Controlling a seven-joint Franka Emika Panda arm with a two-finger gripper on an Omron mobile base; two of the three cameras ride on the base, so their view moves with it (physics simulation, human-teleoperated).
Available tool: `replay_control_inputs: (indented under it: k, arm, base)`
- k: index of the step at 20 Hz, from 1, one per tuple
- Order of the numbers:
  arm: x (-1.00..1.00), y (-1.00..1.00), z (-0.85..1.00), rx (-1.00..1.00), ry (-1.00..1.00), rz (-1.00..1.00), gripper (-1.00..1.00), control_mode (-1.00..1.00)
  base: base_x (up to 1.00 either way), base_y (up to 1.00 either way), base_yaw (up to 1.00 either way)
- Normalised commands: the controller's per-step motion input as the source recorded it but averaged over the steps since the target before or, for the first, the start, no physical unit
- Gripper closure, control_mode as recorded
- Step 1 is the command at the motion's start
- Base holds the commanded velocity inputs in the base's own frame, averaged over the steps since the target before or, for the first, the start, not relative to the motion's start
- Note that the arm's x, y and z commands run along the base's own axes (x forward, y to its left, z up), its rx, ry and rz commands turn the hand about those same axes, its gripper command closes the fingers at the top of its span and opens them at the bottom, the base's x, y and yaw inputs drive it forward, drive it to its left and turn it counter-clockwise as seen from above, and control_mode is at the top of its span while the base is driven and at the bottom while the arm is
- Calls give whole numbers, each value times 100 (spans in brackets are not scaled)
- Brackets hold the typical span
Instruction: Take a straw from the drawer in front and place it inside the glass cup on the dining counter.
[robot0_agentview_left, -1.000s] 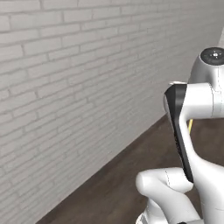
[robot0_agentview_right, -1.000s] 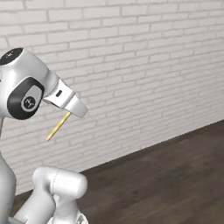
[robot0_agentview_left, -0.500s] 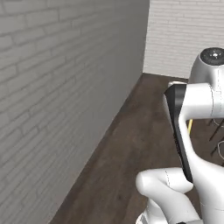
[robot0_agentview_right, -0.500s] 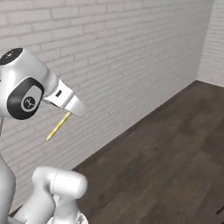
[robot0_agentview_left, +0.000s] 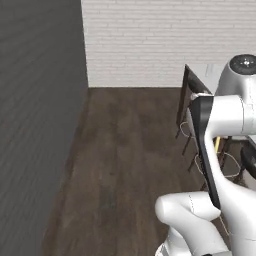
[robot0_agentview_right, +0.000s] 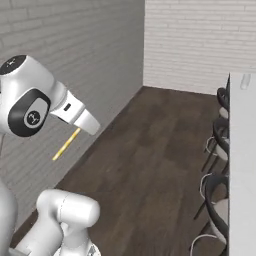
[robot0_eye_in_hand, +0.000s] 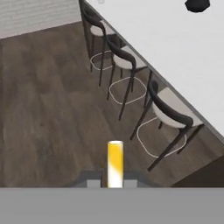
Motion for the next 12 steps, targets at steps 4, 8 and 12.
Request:
replay_control_inputs:
  k: [4,8,12]
  arm:
    - [0,0,0,0,0,0,100,100]
    - [0,0,0,0,0,0,100,100]
    - [0,0,0,0,0,0,100,100]
  base:
    - [78,14,-58]
    - [94,44,-54]
    - [91,54,-55]
